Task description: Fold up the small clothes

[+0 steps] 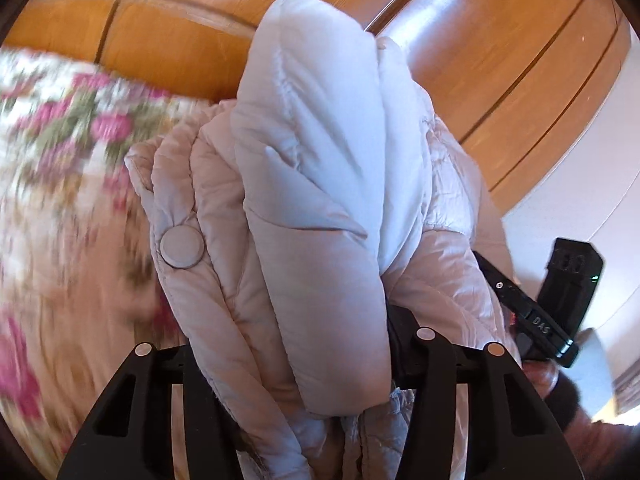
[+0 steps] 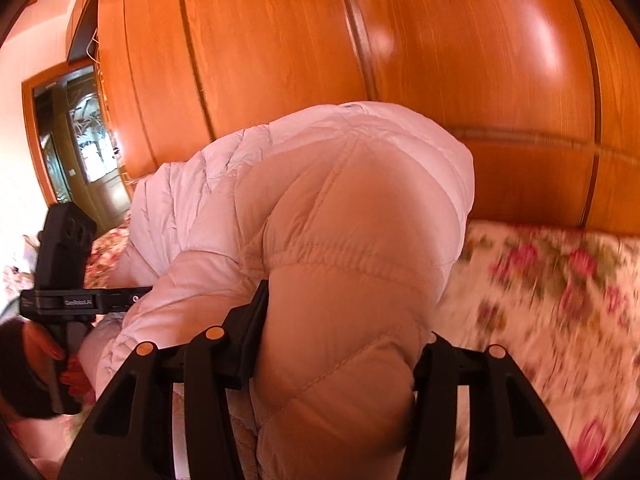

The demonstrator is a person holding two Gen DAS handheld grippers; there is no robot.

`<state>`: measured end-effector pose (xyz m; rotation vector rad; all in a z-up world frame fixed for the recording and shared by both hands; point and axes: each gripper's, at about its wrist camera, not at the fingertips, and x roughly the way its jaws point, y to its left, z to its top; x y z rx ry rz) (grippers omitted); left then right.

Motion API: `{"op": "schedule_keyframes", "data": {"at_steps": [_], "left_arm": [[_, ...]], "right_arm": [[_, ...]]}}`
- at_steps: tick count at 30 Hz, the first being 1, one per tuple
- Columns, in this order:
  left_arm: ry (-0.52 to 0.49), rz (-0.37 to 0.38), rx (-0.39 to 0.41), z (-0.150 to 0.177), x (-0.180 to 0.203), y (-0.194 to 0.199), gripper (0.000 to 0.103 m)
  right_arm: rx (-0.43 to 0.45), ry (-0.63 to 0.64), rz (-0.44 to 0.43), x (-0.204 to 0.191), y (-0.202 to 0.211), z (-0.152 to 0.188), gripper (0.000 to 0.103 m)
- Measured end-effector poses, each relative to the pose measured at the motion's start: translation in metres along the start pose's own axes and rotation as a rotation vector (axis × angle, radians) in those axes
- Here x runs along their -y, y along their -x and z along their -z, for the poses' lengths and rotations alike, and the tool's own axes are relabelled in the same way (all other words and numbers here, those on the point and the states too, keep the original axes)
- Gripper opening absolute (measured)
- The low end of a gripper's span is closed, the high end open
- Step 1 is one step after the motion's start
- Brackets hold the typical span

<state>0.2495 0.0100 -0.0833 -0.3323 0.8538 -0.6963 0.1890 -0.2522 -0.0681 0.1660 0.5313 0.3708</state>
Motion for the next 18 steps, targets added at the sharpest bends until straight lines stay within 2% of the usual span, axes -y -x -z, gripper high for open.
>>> {"op": "schedule_keyframes", "data": {"at_steps": [4,8,10,13,18], "left_arm": [[-0.035,-0.054,0.021,-0.032,0.000,-0.024,0.048],[-0.055,-0.111,0.011,-0.048,-0.006,-0.051,0.049],[-0.062,-0.153,-0.018,-0.050,-0.011,-0.067,0.053],[-0.040,-0.160,-0.042,-0.046,-0.020,-0.078,0.063],[0.009,-0.158,-0.025,-0.029,-0.031,-0.082,0.077]], "right_arm": [[0.020,0.004,0.031,0.017,-0.023,-0.005,0.049],[-0.041,-0.051,0.060,0.042,-0.051,0.000,0.054],[-0.063,-0.100,0.063,0.054,-0.060,0.012,0.057],[-0.071,-0.140,0.065,0.063,-0.063,0.019,0.061],[-0.075,-0.104,0.101,0.060,-0.066,0.025,0.065]]}}
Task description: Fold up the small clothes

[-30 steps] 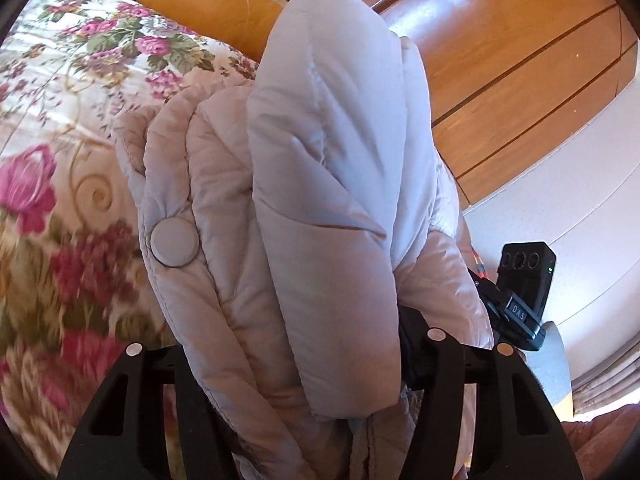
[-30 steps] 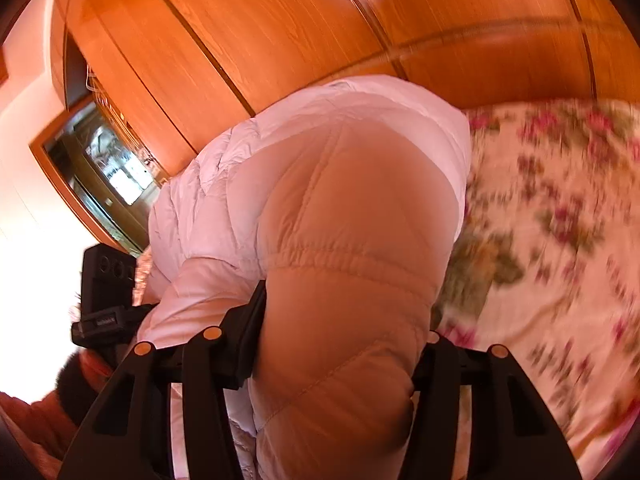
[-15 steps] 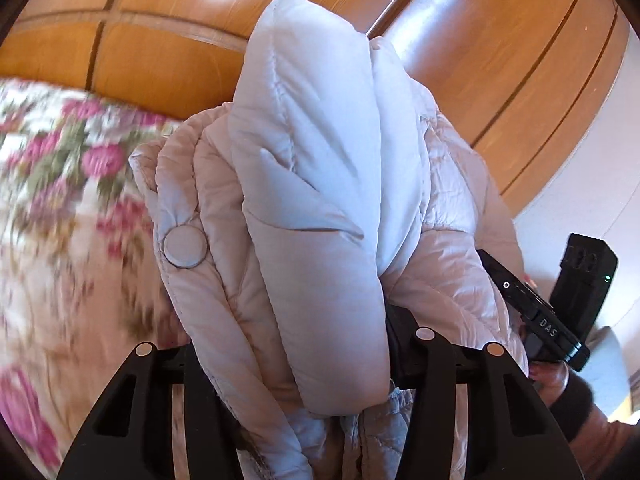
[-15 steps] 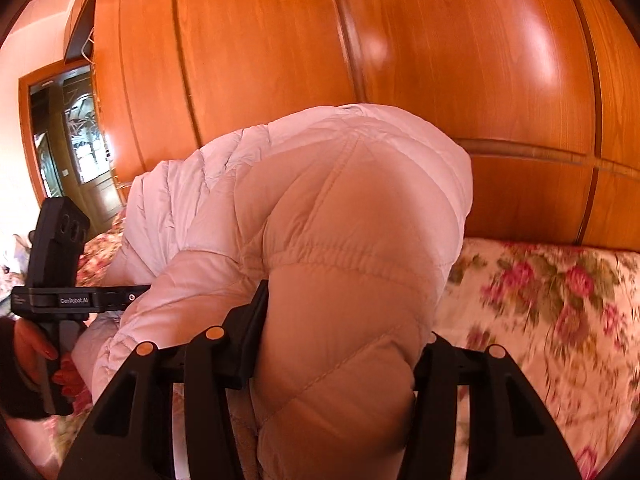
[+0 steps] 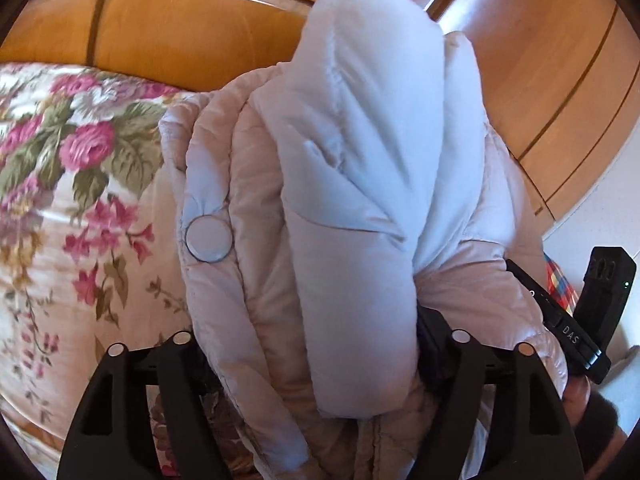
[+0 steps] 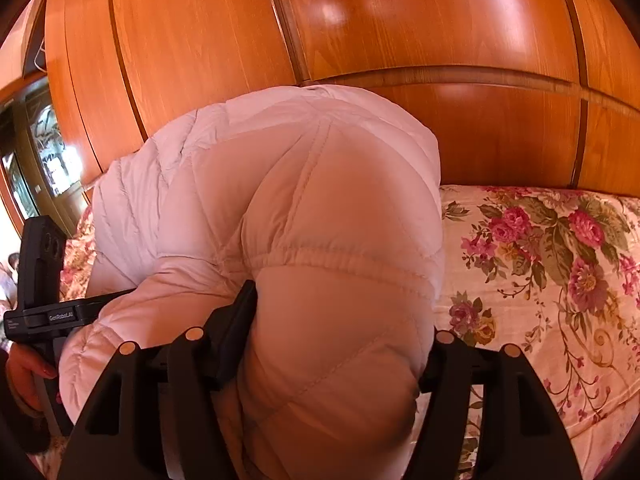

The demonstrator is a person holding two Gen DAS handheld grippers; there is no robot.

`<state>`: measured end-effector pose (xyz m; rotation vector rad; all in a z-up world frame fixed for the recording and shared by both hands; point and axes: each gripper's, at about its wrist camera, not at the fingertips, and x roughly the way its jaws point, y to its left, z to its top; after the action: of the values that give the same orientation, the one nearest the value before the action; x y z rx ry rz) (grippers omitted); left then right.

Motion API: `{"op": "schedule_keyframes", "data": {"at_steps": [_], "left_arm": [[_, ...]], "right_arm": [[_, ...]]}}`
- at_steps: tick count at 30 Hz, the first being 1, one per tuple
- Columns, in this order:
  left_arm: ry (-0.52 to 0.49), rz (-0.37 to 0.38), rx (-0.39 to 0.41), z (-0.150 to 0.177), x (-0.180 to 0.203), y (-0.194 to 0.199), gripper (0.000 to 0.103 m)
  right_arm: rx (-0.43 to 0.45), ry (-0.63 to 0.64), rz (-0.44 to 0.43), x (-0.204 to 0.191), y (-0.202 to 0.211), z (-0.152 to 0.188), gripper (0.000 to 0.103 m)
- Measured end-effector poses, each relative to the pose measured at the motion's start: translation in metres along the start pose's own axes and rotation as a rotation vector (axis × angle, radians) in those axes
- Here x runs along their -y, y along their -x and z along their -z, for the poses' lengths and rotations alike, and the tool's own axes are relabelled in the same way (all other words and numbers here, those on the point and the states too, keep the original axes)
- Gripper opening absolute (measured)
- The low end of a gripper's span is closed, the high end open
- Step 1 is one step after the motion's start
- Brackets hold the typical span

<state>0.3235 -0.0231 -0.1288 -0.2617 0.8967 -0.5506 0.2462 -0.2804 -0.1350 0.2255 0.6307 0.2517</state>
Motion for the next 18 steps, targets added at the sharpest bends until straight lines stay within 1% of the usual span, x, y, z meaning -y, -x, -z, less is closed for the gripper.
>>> {"op": "schedule_keyframes", "data": {"at_steps": [2,3,4,5,7,9,10,14,15,16,18], "left_arm": [[-0.002,-0.020,0.019,0.005,0.000,0.003,0.080],[0.004,-0.032,0.027,0.008,0.001,0.006,0.083],[0.010,-0.046,0.036,0.016,0.003,0.015,0.085],[0.018,-0.069,0.054,0.022,0.006,0.023,0.091],[0.025,-0.093,0.090,0.036,0.013,0.045,0.092],[0.035,-0.125,0.124,0.045,0.016,0.064,0.097],[0.041,-0.136,0.142,0.048,0.016,0.071,0.098],[0.057,-0.141,0.237,0.072,0.027,0.113,0.098],[0.059,-0.144,0.247,0.079,0.033,0.121,0.098],[0.058,-0.135,0.254,0.085,0.037,0.126,0.098],[0.041,-0.132,0.239,0.096,0.043,0.128,0.098]], "right_arm": [[0.007,-0.001,0.026,0.000,0.001,0.001,0.076],[0.013,-0.001,0.044,-0.001,0.002,-0.001,0.080],[0.021,-0.001,0.062,-0.003,0.005,-0.001,0.084],[0.029,-0.002,0.073,-0.004,0.009,-0.002,0.085],[0.050,-0.025,0.069,-0.007,0.026,0.000,0.086],[0.072,-0.061,0.031,-0.008,0.044,0.004,0.088],[0.077,-0.066,0.040,-0.010,0.054,0.008,0.088],[0.082,-0.067,0.087,-0.030,0.085,0.022,0.090],[0.076,-0.059,0.110,-0.034,0.090,0.026,0.090],[0.068,-0.041,0.150,-0.038,0.092,0.031,0.090],[0.039,-0.010,0.225,-0.036,0.088,0.043,0.091]]}}
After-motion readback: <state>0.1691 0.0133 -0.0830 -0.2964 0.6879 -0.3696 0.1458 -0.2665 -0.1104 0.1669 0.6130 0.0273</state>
